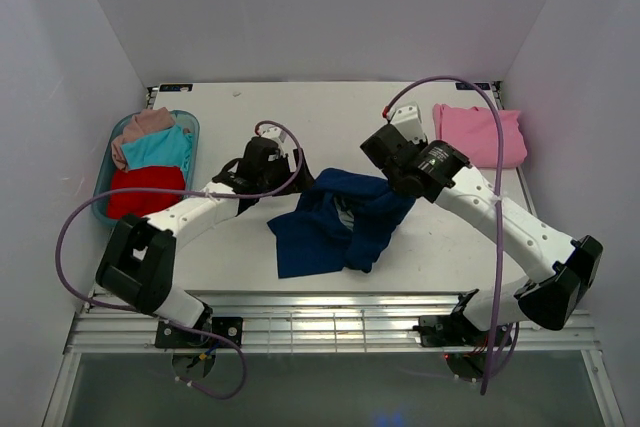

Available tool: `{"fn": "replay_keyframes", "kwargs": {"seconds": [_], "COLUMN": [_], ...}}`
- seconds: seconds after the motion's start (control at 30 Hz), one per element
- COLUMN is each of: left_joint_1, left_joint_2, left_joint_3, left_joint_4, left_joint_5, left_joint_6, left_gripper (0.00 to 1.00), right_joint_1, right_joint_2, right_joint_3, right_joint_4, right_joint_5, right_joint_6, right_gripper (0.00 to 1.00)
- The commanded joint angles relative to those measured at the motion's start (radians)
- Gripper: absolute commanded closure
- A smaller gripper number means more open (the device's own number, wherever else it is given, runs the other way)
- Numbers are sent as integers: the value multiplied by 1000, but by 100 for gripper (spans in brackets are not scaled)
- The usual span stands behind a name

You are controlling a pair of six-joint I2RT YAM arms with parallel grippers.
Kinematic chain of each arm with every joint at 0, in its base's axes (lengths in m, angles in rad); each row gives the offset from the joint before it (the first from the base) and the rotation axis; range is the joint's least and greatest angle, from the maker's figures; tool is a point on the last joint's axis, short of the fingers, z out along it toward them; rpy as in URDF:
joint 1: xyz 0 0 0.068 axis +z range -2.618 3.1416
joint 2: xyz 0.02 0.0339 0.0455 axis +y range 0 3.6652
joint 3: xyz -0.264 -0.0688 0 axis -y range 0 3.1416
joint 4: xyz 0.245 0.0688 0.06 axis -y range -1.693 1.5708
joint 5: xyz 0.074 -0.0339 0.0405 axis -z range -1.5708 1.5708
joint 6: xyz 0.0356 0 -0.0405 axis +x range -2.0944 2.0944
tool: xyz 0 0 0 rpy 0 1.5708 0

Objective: Fold and stack the t-shirts
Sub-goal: Flatten the tshirt out

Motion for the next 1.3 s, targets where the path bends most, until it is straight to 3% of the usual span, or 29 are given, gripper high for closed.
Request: {"fn": "replay_keyframes", "kwargs": {"seconds": [0.0,0.37,0.57,0.87,1.27], "left_joint_1": [0,-9,-52,-54,-54], "left_joint_2": [63,91,62,77,200], "left_joint_3": [64,21,-3,-48,1], "left_joint_4": [55,70,-13,-37,65], "left_joint_5": [-3,9,-89,-147,-117], "left_joint_6": [24,48,47,27,56], "left_gripper": [2,3,4,18,20], "right_joint_1": [-18,-26,-31,-37,-37], "right_joint_2": [-50,-91,-96,-88,-91], "right_joint_3": [-47,-115,-118,-121,-149], "right_joint_4": [31,58,60,68,81], "right_joint_5": [28,-16,-21,-35,-54], "right_joint_6": [79,97,100,102,102], "right_gripper": [92,92,92,92,92]}}
